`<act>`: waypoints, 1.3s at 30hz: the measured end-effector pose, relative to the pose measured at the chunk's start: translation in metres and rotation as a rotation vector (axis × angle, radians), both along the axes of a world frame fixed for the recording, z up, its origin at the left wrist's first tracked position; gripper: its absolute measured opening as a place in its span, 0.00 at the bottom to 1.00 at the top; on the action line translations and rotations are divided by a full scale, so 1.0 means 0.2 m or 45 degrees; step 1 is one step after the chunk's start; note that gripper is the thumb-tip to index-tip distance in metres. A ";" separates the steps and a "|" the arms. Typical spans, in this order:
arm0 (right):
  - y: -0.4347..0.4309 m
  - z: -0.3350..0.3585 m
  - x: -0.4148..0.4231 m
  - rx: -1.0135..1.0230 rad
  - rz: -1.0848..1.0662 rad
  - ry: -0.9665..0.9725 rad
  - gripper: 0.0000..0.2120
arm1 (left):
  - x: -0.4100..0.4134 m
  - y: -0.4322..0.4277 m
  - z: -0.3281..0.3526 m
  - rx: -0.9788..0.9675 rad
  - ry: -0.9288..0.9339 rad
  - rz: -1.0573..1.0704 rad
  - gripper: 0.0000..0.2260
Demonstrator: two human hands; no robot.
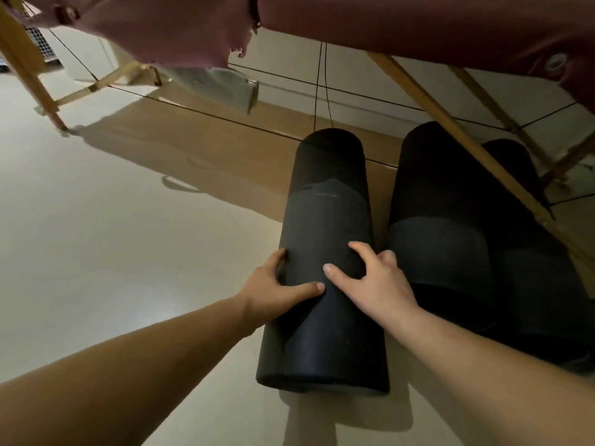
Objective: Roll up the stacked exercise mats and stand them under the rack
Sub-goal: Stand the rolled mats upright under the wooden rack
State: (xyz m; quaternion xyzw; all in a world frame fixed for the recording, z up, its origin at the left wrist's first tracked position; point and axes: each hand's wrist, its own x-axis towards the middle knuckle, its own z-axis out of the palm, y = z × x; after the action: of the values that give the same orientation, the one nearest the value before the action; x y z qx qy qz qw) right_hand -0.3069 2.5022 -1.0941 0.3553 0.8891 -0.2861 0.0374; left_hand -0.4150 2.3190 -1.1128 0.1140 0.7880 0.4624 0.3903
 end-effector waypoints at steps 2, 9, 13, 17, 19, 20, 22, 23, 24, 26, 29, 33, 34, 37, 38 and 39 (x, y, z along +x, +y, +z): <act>-0.02 0.00 -0.03 0.066 0.005 -0.027 0.38 | 0.11 -0.07 -0.01 -0.073 0.154 -0.090 0.61; -0.03 -0.01 -0.04 0.091 -0.011 -0.053 0.37 | 0.40 -0.17 -0.05 -0.297 0.362 -0.375 0.62; -0.03 -0.01 -0.06 0.061 -0.030 -0.055 0.37 | 0.33 -0.14 -0.09 -0.233 0.372 -0.357 0.63; 0.01 -0.01 -0.09 -0.041 -0.038 0.023 0.38 | 0.13 -0.04 -0.07 -0.216 0.435 -0.410 0.64; 0.03 0.00 -0.10 -0.046 -0.028 0.075 0.36 | -0.01 0.05 -0.05 -0.217 0.443 -0.435 0.65; 0.03 0.00 -0.10 0.001 -0.012 0.089 0.34 | -0.07 0.10 -0.03 -0.222 0.454 -0.460 0.65; 0.02 0.02 -0.11 0.095 0.038 0.082 0.30 | -0.16 0.19 0.01 -0.246 0.495 -0.527 0.66; 0.02 0.03 -0.11 0.113 0.058 0.062 0.29 | -0.18 0.22 0.01 -0.260 0.519 -0.555 0.66; 0.02 0.04 -0.12 0.110 0.078 0.037 0.30 | -0.19 0.24 0.02 -0.267 0.538 -0.574 0.65; 0.04 0.06 -0.11 0.052 0.125 -0.015 0.34 | -0.18 0.23 0.01 -0.266 0.582 -0.595 0.63; 0.08 0.10 -0.10 -0.071 0.169 -0.073 0.41 | -0.14 0.12 -0.01 -0.241 0.741 -0.603 0.58; 0.11 0.13 -0.08 -0.195 0.237 -0.168 0.56 | -0.14 -0.03 -0.07 -0.236 1.090 -0.661 0.44; 0.10 0.13 -0.08 -0.178 0.277 -0.211 0.61 | -0.14 -0.04 -0.08 -0.230 1.128 -0.666 0.40; 0.07 0.11 -0.06 -0.060 0.328 -0.234 0.66 | -0.14 -0.04 -0.12 -0.247 1.153 -0.701 0.37; 0.06 0.10 -0.05 -0.037 0.329 -0.207 0.65 | -0.14 -0.04 -0.12 -0.260 1.160 -0.717 0.36; 0.06 0.10 -0.05 -0.018 0.339 -0.184 0.64 | -0.15 -0.03 -0.12 -0.265 1.176 -0.729 0.36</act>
State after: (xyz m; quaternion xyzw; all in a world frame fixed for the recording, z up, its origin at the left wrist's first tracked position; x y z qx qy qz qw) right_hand -0.3167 2.5133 -1.0746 0.2536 0.9213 -0.2586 0.1416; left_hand -0.4451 2.3127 -1.1366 0.4755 0.8563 0.1594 0.1236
